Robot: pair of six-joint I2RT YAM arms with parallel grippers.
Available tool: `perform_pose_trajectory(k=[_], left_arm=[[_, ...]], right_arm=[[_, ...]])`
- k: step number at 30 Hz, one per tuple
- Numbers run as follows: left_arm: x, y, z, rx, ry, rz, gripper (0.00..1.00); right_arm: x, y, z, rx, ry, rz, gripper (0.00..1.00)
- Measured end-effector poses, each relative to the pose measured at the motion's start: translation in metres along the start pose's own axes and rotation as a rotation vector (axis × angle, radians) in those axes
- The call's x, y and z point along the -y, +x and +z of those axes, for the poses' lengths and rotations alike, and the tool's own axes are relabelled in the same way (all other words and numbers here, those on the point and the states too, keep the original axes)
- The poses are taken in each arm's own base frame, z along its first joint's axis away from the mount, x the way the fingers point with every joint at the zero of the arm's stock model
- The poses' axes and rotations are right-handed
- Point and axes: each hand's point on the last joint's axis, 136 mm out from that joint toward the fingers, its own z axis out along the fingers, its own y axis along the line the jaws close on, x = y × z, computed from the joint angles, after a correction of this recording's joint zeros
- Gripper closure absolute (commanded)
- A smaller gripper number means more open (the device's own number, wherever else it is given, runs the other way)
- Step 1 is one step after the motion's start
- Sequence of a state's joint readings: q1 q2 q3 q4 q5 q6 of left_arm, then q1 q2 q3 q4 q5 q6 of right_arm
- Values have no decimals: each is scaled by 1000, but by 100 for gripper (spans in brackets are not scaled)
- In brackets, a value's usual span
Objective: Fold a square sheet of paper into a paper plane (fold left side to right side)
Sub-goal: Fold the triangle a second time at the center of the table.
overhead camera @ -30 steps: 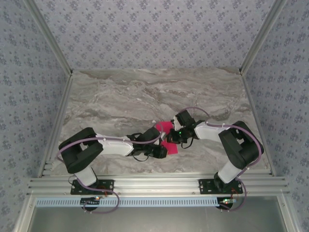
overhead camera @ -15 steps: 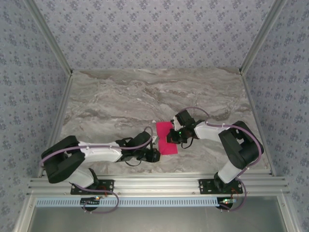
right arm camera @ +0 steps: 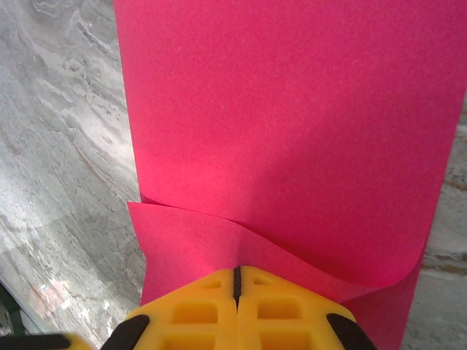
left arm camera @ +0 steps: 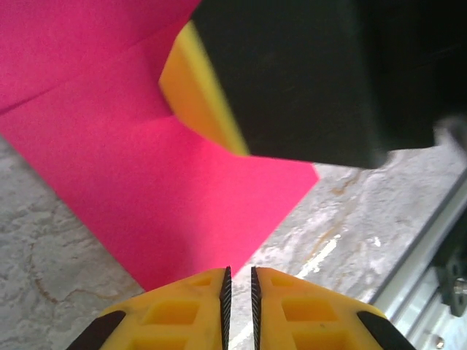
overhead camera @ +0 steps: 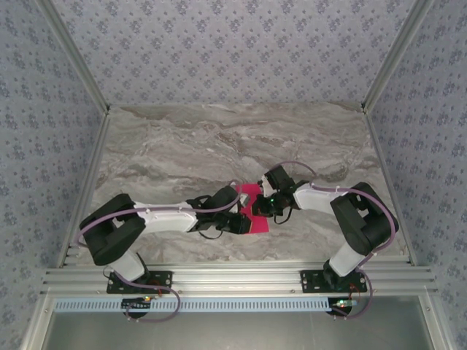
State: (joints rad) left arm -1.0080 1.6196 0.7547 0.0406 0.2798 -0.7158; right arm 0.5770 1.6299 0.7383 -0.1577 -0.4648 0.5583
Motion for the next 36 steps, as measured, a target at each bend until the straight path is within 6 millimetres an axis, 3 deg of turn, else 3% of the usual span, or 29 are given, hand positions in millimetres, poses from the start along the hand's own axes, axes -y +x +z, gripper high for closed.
perform_pose_trajectory(k=[4,9,16,19,25,36], left_arm=[[-12,9,9,-36,-35,-14,86],[-13,11,14,-42,-40,-15,88],[-9,13,18,-30,-42,-9,91],[-9,13,18,-24,-50,-7,91],[-10,13,18,-12,-59,-9,92],[-10,12,18,-10,-62,-16,92]], right_arm=[[0,0,0,-3,3,-3,95],[-1,2,-4,-5,5,-4,95],[-20,-4,-28,58,-38,-50,97],[-25,2,-32,59,-56,-66,97],[-25,28,-20,-11,-65,-82,97],[-16,33,1,-59,-60,-65,97]])
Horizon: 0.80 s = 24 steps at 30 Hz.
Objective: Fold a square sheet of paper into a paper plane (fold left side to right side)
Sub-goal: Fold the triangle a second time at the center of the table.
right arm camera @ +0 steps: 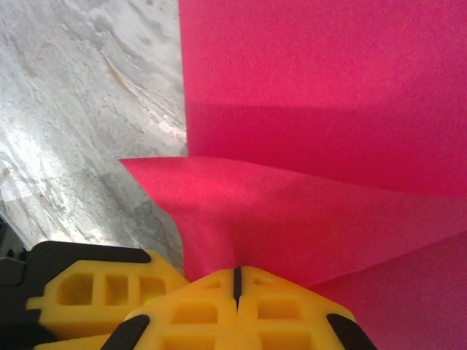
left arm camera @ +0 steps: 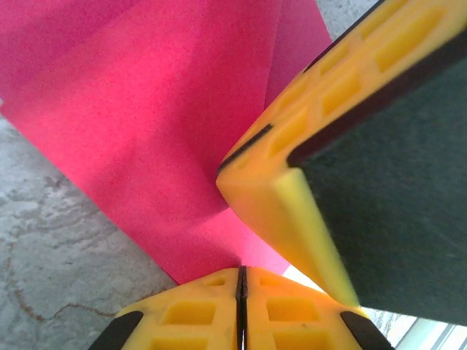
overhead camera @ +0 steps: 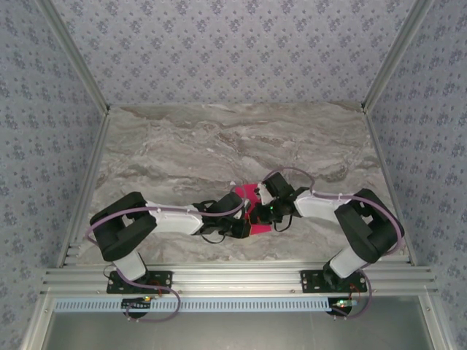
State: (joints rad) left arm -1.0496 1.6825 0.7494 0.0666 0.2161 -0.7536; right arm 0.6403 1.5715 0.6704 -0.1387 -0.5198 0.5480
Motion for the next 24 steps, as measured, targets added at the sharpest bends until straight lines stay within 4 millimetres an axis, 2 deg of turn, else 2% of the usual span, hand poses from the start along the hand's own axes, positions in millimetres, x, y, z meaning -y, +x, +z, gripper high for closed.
perform_pose_trajectory(k=[12,24], left_arm=[[-1,1,0,6,2,-6,93],[-2,2,0,20,8,-18,93]], right_arm=[[6,-1,1,-10,18,-57,97],[26,-19,-11,-5,34,-45,97]])
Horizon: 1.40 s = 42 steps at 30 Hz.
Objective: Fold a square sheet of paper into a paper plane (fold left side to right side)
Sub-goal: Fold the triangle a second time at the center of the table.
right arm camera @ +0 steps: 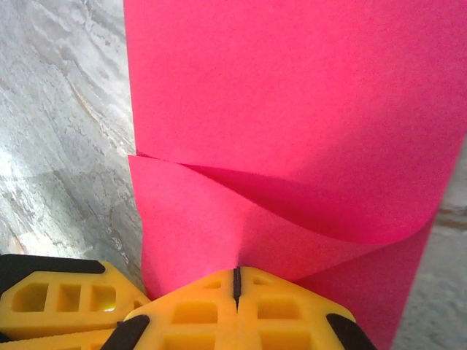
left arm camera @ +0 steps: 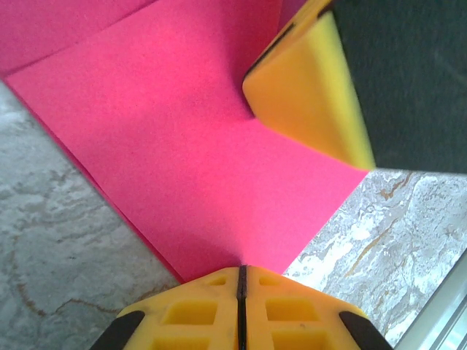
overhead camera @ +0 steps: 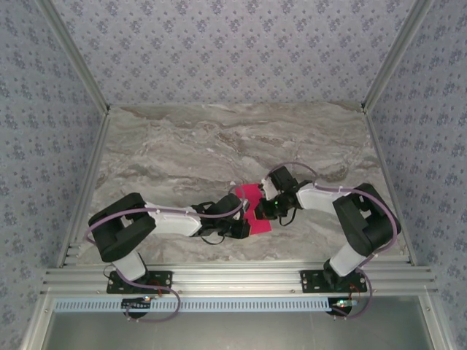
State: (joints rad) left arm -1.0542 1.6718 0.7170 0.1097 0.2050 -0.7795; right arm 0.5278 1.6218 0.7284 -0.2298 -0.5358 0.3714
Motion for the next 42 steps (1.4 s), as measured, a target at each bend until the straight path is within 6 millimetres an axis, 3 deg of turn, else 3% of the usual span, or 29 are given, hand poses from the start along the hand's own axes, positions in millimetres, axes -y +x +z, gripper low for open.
perform_pose_trajectory(k=[19,25,31,38,42], left_arm=[[0,0,0,2,1,0,93],[0,-1,-2,6,-4,1,93],[-1,0,-3,6,-9,1,93],[-2,1,-4,-3,-19,3,91],[-2,2,-7,-21,-38,10,90]], right_arm=[[42,-38,-29,69,15,78,97],[10,-49,-61,184,-37,-9,97],[-13,-22,-35,102,-116,-18,97],[7,-9,-7,15,-73,67,97],[11,-9,-6,1,-50,83,97]])
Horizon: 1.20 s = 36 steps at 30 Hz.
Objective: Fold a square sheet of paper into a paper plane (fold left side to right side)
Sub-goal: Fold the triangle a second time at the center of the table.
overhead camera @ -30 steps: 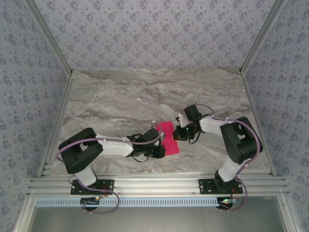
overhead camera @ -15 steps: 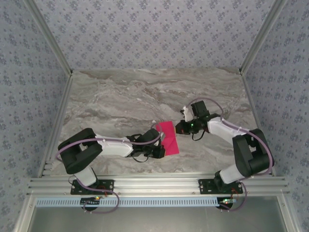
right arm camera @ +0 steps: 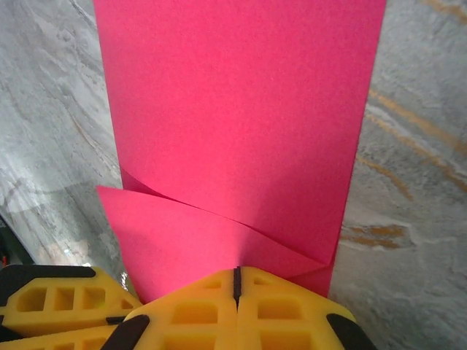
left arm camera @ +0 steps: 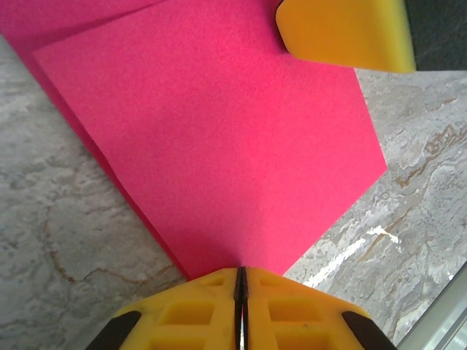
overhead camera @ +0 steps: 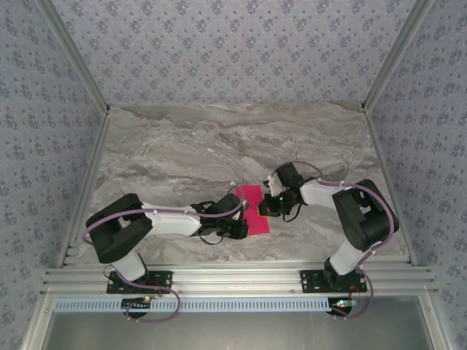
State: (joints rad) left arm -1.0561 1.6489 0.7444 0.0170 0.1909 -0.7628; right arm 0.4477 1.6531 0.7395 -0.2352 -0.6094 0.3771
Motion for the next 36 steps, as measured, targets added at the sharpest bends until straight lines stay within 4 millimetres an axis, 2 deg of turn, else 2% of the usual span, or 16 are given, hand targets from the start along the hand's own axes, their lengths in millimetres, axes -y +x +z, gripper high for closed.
perform_pose_trajectory(k=[4,9,14,20,25,36], left_arm=[[5,-5,-4,-6,-4,18,90],[18,-26,-11,25,20,34,90],[22,-38,-3,19,32,41,90],[15,-28,11,-31,18,38,90],[7,-21,14,-44,8,30,91],[7,-8,9,6,48,12,91]], right_arm=[[1,0,0,-4,5,4,97],[1,1,0,-5,5,4,97],[1,1,0,-6,9,2,97],[1,1,0,-10,15,4,97],[1,1,0,-11,21,5,97],[1,5,0,-32,29,11,97]])
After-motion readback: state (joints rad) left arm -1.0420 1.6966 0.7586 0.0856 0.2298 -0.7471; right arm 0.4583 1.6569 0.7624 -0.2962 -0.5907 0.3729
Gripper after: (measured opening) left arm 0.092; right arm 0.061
